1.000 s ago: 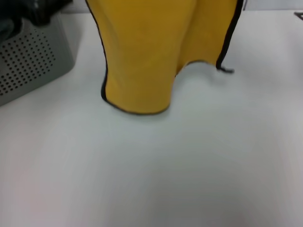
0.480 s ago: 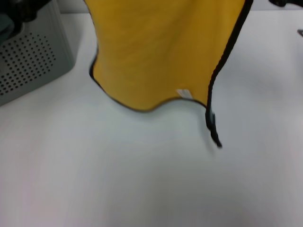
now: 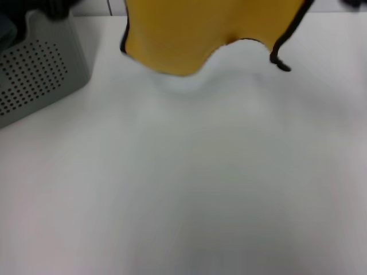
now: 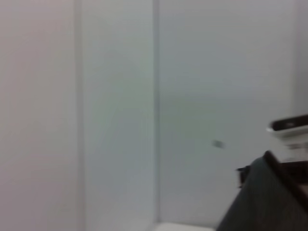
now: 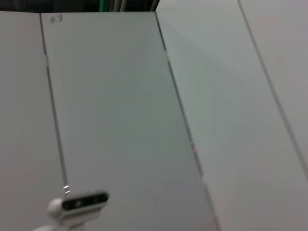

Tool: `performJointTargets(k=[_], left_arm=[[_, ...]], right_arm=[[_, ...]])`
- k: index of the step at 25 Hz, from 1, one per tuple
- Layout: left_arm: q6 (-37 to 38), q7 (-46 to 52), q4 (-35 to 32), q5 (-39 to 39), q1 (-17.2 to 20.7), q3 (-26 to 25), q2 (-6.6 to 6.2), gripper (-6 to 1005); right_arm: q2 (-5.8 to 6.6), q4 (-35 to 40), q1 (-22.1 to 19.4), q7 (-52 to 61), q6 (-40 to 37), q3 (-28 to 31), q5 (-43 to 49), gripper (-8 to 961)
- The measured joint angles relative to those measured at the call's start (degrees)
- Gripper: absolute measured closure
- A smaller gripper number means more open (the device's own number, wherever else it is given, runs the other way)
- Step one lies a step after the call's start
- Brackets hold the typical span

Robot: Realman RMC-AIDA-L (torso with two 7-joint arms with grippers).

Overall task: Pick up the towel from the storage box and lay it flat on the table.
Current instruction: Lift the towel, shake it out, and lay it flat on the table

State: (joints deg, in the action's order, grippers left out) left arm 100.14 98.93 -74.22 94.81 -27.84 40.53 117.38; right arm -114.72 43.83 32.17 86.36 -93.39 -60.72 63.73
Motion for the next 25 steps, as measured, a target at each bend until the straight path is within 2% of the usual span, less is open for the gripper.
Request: performJointTargets(k=[4, 8, 10, 12, 15, 19, 21, 25], left_arm=[[9.02, -0.78, 0.46, 0.43, 1.29, 0.69, -1.83, 973], [14.67, 0.6, -0.79, -2.55, 2.99, 0.71, -3.43, 973], [15.91, 2.4, -2.71, -5.07, 4.44, 1.04, -4.17, 973], [15.96, 3.79, -4.59, -4.77, 5.41, 1.21, -4.32, 973], [15.59, 4.91, -4.64, 0.64, 5.46, 1.45, -3.49, 973], [9.79, 2.72, 3.16, 17.84, 2.48, 1.55, 0.14, 972], [4.97, 1.7, 6.95, 23.59, 1.25, 2.34, 1.1, 972], [-2.29, 1.93, 9.98, 29.68, 0.15, 2.91, 1.72, 972]], right_arm=[[-0.81, -2.91, -1.83, 2.2, -5.78, -2.84, 0.21, 947], [-1.17, -0.92, -2.39, 7.6, -11.65, -2.99, -2.49, 947], [-1.15, 1.22, -3.16, 9.88, -11.91, -2.95, -4.1, 947], [-0.98, 2.02, -4.01, 10.73, -10.16, -3.77, -3.96, 947], [-0.92, -3.39, -2.76, 10.4, -4.96, -8.95, 1.2, 947], [-1.52, -16.92, 1.8, 5.34, 5.89, -18.26, 3.63, 947], [-1.52, -19.02, 2.63, 3.38, 9.65, -19.83, 2.51, 947], [-1.32, -17.37, 3.2, 2.85, 15.72, -19.96, 2.45, 947]])
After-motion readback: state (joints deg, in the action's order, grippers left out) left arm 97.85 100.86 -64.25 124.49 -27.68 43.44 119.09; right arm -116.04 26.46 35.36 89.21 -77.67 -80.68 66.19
